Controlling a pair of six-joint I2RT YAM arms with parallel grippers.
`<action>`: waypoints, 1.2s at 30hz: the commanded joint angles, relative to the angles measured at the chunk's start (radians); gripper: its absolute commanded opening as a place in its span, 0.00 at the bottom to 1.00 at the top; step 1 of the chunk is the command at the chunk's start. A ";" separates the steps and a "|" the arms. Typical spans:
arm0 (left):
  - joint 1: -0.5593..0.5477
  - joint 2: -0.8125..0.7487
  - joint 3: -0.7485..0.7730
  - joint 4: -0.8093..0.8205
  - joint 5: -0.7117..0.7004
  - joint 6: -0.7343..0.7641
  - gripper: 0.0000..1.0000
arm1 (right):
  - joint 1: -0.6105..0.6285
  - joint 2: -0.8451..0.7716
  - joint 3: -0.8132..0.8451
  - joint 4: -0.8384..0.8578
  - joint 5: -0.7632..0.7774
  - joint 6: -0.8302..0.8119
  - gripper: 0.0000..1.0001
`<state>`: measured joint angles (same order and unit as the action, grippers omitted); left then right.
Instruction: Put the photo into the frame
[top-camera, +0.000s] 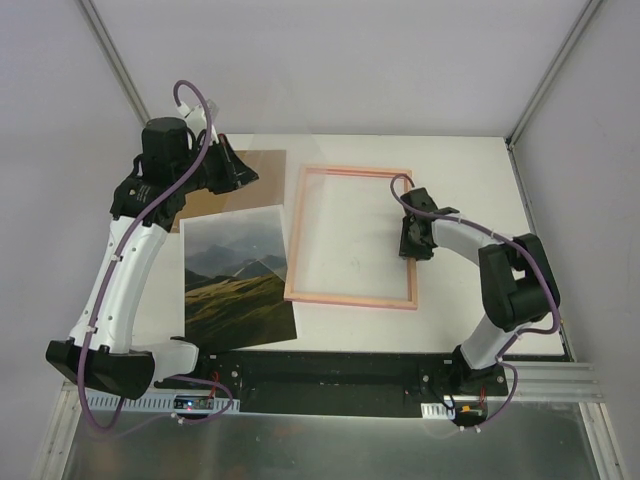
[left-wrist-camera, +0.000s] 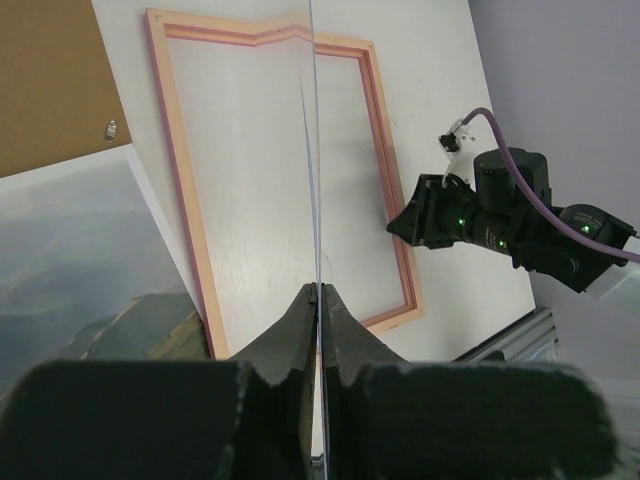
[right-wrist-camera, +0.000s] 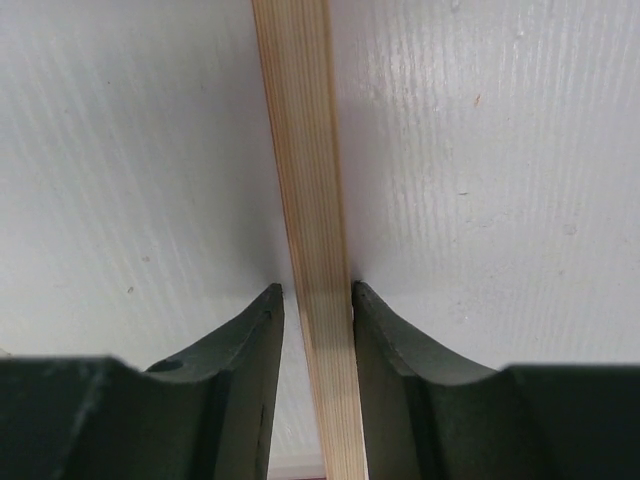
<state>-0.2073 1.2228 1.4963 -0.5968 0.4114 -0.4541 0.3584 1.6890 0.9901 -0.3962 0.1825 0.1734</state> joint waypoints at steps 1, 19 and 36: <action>0.011 0.000 -0.002 0.069 0.055 -0.006 0.00 | 0.011 0.029 0.024 0.008 -0.090 -0.031 0.34; 0.011 0.027 -0.083 0.111 0.125 -0.044 0.00 | 0.097 -0.048 -0.088 0.057 -0.110 -0.115 0.26; 0.011 0.043 -0.188 0.187 0.182 -0.098 0.00 | 0.053 -0.293 -0.113 -0.082 -0.060 -0.019 0.56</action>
<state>-0.2073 1.2991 1.3479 -0.5060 0.5686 -0.5034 0.4530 1.5211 0.8337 -0.3683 0.0998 0.0967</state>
